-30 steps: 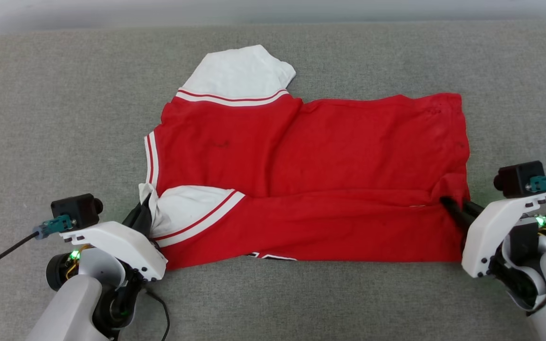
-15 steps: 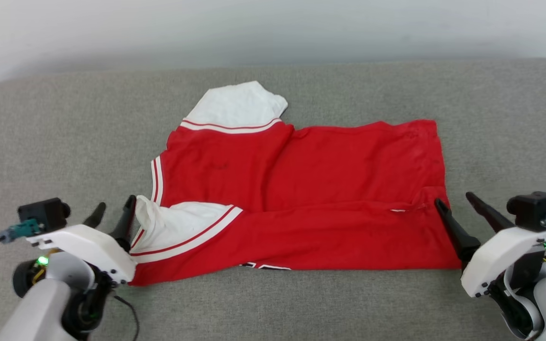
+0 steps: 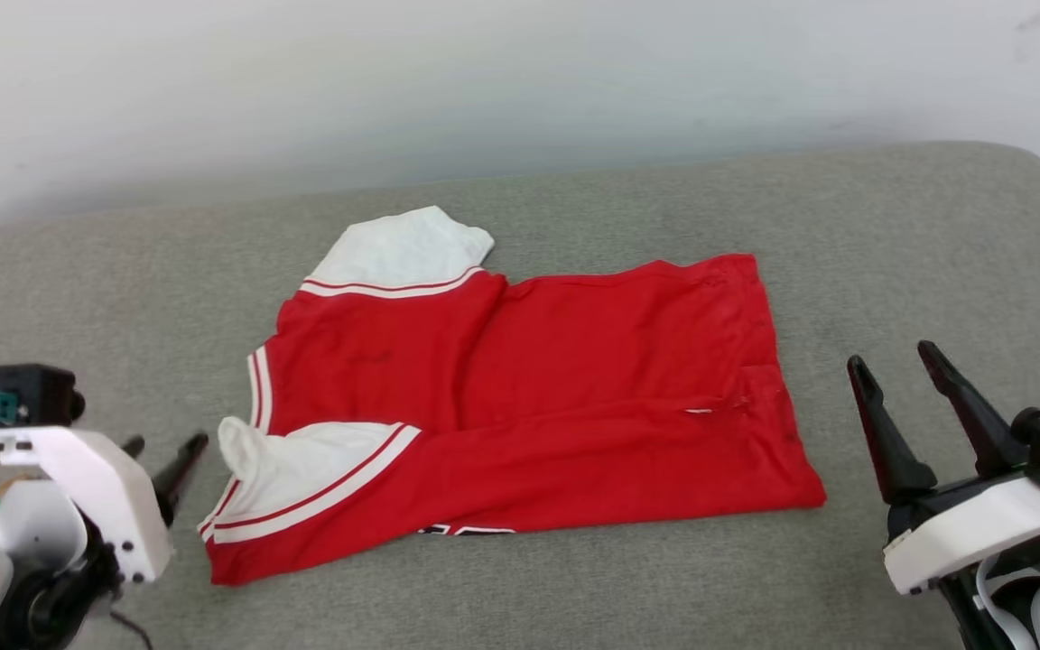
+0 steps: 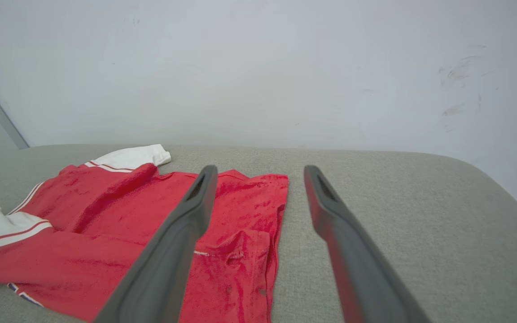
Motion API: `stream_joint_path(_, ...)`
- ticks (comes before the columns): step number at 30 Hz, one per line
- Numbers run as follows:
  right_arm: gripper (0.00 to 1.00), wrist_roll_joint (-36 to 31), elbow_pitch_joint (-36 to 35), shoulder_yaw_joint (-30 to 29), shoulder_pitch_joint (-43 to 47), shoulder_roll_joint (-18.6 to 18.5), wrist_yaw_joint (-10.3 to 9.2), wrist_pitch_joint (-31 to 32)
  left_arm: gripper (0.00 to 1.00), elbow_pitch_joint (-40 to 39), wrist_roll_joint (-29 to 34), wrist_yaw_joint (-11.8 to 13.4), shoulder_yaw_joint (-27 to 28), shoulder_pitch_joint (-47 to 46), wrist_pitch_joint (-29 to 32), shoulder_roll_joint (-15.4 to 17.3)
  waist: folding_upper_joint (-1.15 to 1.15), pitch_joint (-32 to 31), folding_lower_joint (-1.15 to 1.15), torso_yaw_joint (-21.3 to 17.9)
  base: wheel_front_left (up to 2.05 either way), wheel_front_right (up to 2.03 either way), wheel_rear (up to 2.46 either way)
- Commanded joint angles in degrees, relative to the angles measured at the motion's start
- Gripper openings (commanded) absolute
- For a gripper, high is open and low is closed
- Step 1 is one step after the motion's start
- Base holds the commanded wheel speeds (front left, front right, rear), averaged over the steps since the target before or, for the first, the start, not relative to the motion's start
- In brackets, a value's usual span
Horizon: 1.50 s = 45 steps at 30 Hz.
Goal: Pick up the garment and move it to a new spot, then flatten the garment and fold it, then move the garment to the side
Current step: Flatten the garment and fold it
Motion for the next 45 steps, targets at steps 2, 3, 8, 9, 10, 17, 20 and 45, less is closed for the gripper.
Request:
stream_joint_path(2, 1.0, -0.8, -2.4, -0.6, 1.5, 1.0, -0.04, 0.8, 1.0, -1.4, -1.6, 0.7, -0.8, 1.8, 4.5, 1.6, 0.0, 0.5, 0.0, -1.6, 0.0, 0.0, 0.0)
stream_joint_path(3, 1.0, -1.1, -3.4, -0.6, 1.8, 1.3, -0.04, 1.2, 1.0, -1.7, -2.6, 1.0, -1.0, 2.5, 6.5, 2.2, 0.0, 0.8, 0.0, -2.1, 0.0, 0.0, 0.0)
stream_joint_path(8, 1.0, -1.8, -6.6, -0.3, 1.4, 2.5, -0.04, 2.1, 1.0, -1.6, -5.8, 2.9, -1.4, 4.8, 13.0, 3.6, 0.0, 3.6, 0.0, -4.5, 0.0, 0.0, 0.0)
stream_joint_path(9, 1.0, -1.8, -6.8, -0.3, 1.1, 2.9, -0.04, 2.3, 1.0, -1.2, -6.0, 3.3, -1.6, 4.9, 13.7, 3.7, 0.0, 4.2, 0.0, -4.9, 0.0, 0.0, 0.0)
stream_joint_path(10, 1.0, -1.7, -7.1, -0.1, 0.9, 3.1, -0.04, 2.4, 1.0, -0.6, -6.1, 3.7, -1.6, 5.1, 14.0, 3.8, 0.0, 4.7, 0.0, -5.3, 0.0, 0.0, 0.0)
stream_joint_path(17, 1.0, -0.6, -7.1, -0.2, -0.2, 3.5, -0.03, 2.7, 0.55, 4.7, -9.9, 3.9, -4.0, 6.4, 18.4, -0.4, 0.0, 7.3, 0.0, -7.0, 0.0, 0.0, 0.0)
stream_joint_path(20, 1.0, 0.4, -6.9, -1.0, -0.2, 3.1, -0.04, 3.5, 0.0, 5.7, -11.4, 2.9, -4.9, 7.0, 18.7, -3.0, 0.0, 7.5, 0.0, -7.0, 0.0, 0.0, 0.0)
stream_joint_path(45, 1.0, 15.6, 3.9, -2.6, -10.3, -3.3, -0.04, 53.9, 0.0, -9.5, -0.1, 5.5, -3.4, -4.1, 6.6, -3.1, 0.0, 11.9, 0.0, 4.2, 0.0, 0.0, 0.0)
